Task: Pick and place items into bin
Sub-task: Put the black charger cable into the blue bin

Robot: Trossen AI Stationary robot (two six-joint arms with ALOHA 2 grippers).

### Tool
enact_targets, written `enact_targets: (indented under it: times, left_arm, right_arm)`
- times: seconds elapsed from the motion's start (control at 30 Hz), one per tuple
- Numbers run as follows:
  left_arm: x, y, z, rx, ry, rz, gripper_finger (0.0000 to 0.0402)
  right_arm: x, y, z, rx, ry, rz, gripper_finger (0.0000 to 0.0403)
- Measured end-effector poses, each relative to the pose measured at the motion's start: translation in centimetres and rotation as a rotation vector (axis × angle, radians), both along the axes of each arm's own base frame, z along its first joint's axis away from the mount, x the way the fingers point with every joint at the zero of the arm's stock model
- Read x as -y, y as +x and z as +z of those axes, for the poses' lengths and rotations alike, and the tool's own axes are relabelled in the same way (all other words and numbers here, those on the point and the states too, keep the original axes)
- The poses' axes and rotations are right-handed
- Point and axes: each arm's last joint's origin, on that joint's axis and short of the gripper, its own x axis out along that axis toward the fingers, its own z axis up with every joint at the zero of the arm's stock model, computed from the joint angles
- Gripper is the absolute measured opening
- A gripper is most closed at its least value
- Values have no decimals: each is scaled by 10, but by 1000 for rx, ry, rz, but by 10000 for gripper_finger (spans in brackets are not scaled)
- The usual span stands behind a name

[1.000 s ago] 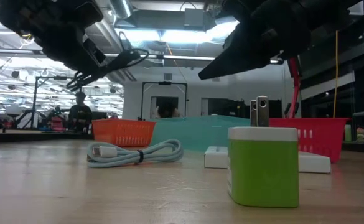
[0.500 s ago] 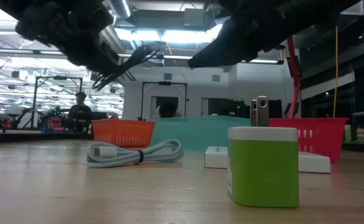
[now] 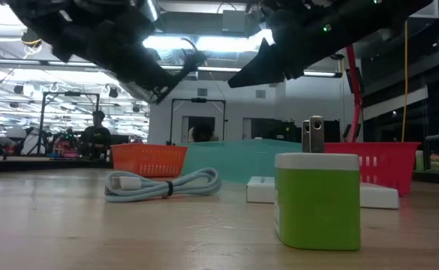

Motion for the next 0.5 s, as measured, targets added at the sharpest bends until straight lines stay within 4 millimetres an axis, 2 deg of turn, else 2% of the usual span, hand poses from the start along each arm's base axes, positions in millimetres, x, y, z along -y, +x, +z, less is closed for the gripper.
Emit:
enact_targets:
  times: [0.2,0.5]
  left_arm:
    - [-24,32,-1,-51,51,22,15]
    - [-64,64,8,-198,152,34,15]
  right_arm:
    - [5,-2,0,6,-64,-150,0]
    - [15,-3,-4,-36,-89,-205,0]
